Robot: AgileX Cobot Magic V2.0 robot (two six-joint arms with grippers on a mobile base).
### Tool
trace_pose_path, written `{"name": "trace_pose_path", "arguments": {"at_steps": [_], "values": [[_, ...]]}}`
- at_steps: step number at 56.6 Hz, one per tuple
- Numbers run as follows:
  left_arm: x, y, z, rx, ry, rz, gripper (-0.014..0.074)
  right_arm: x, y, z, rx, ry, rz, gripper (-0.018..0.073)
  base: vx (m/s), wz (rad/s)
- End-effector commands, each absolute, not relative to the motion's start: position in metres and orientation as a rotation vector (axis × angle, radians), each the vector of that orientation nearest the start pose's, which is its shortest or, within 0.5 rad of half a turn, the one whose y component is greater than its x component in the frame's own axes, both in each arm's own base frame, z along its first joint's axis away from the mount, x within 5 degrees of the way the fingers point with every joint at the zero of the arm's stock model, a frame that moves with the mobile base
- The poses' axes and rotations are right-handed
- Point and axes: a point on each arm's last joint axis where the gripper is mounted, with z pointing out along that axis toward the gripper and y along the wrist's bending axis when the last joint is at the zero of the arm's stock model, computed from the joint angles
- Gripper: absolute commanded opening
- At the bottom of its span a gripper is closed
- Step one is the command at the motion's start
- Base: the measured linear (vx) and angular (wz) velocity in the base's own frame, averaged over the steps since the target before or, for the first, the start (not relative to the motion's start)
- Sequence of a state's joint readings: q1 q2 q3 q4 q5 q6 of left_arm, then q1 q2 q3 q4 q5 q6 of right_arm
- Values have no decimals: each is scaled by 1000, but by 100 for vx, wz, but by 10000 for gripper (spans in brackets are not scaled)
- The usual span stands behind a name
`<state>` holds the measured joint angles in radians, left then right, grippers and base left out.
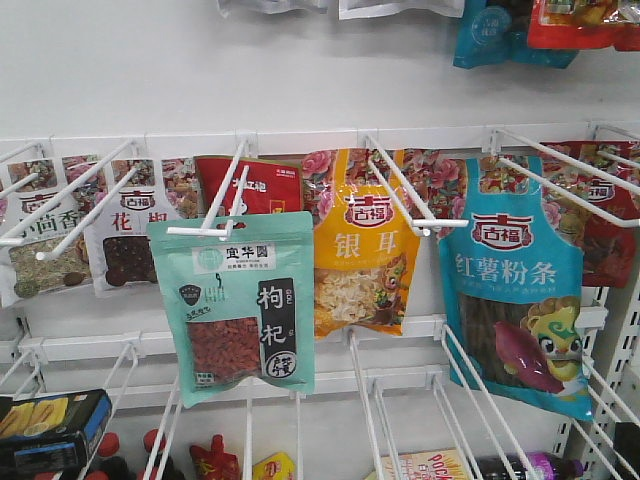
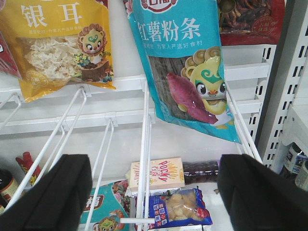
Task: Pick snacks and fruit into basket
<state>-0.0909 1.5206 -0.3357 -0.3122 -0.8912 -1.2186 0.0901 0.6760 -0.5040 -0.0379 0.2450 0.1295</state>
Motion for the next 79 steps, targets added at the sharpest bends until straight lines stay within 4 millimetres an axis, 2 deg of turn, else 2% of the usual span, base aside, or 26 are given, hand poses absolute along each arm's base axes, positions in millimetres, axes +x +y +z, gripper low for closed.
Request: {"name": "trace_pose_path", "arguments": {"at_steps": [1,9,23,25,34,51,58,79], "values": [[253,1,195,-1211,1242,-910,549,145,12,320,-2,1790,108,592,0,0],[252,0,192,-1228,1265,-901,409,145,12,320,-2,1790,108,592,0,0],[253,-5,194,-1155,1316,-924,22,145,12,320,-2,1790,108,592,0,0],[252,-6,195,-1136,1326,-932,-10,145,12,320,-2,1790,108,592,0,0],[247,-8,210,-1096,1309,-959,-1,145,12,320,-2,1790,108,592,0,0],[223,-10,238,-1049,1401,-935,0,145,12,320,-2,1790,108,592,0,0],[210,-11,247,-1026,1461,-906,0,145,12,320,-2,1790,108,592,0,0],[162,-11,274,-803,1607,-747,1,145,12,319,-3,1793,107,592,0,0]]}}
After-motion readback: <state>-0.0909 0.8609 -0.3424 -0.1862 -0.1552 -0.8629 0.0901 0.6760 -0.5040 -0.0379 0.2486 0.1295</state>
